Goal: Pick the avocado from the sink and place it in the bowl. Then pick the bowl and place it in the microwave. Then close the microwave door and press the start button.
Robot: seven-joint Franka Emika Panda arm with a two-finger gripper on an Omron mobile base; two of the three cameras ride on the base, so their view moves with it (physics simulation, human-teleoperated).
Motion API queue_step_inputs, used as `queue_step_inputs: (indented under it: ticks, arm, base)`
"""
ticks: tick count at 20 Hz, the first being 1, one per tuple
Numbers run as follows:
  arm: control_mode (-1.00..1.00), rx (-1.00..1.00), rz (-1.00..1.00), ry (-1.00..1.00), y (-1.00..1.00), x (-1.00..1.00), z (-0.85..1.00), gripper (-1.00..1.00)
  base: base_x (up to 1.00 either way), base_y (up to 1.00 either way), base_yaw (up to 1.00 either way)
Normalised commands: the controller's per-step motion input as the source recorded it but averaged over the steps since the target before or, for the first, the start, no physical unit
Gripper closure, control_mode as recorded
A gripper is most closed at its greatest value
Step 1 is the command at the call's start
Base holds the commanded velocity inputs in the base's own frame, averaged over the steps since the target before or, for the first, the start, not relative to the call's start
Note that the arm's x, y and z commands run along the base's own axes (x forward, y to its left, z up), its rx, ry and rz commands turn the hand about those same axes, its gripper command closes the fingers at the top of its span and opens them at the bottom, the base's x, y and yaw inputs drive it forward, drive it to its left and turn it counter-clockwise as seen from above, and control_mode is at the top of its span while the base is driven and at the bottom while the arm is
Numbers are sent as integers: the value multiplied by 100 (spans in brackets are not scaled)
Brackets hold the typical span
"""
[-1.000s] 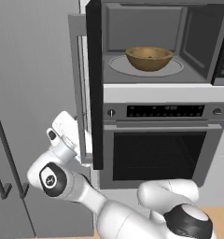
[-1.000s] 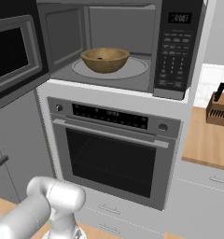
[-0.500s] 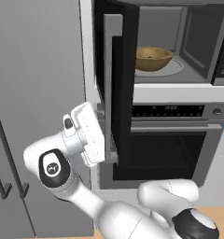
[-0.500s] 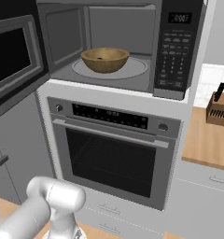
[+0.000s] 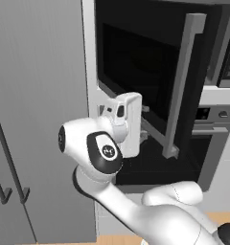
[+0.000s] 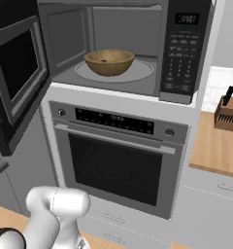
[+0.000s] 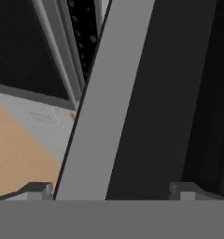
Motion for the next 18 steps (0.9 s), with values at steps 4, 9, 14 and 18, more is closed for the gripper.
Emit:
queue_step_inputs:
  ticks: [4,9,14,18]
  arm:
    - [-100,25,32,-18,-90,0,12,-100]
    - [-100,21,32,-9,-70,13,13,-100]
    - [-100,9,21,-1,-39,49,26,-100]
    - [-100,1,9,1,-1,84,28,-100]
  base:
    - [0,0,0]
    - [0,0,0]
    - [0,0,0]
    - [0,0,0]
